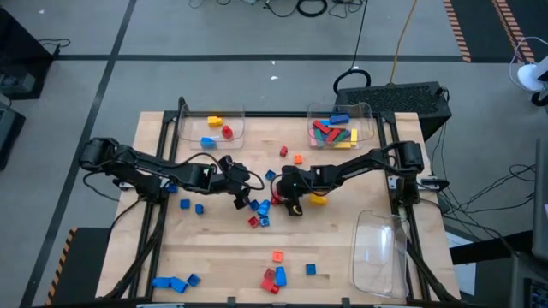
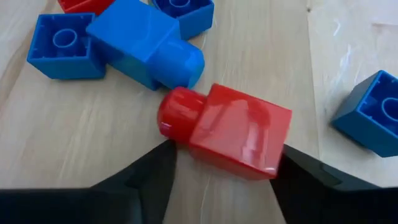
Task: Sort blocks by size
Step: Put the 1 stud red game piece into the top left transparent bin
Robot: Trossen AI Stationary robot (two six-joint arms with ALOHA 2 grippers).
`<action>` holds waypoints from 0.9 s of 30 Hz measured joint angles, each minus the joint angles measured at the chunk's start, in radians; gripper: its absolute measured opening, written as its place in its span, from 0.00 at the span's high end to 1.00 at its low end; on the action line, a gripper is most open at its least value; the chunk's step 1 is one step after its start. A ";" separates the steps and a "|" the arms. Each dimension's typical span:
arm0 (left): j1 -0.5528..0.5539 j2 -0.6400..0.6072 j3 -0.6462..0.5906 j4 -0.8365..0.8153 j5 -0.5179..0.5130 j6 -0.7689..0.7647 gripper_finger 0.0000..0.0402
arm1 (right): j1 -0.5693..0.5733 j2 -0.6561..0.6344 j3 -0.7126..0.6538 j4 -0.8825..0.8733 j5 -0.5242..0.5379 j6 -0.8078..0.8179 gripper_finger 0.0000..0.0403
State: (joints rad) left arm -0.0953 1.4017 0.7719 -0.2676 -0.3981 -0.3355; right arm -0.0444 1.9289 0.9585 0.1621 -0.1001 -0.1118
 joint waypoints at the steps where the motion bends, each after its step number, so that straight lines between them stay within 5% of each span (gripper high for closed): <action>1: -0.002 0.000 0.000 0.000 0.000 0.000 0.29 | 0.000 0.000 0.000 0.003 0.000 0.000 0.49; 14: -0.037 0.000 0.000 -0.003 -0.001 -0.007 0.29 | 0.000 -0.009 0.000 0.105 0.000 0.000 0.98; 27: -0.083 0.108 0.000 0.040 -0.008 0.014 0.29 | 0.000 -0.080 0.000 0.186 -0.004 -0.012 1.00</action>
State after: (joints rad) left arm -0.1780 1.5094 0.7716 -0.2274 -0.4063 -0.3218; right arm -0.0441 1.8489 0.9581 0.3485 -0.1043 -0.1237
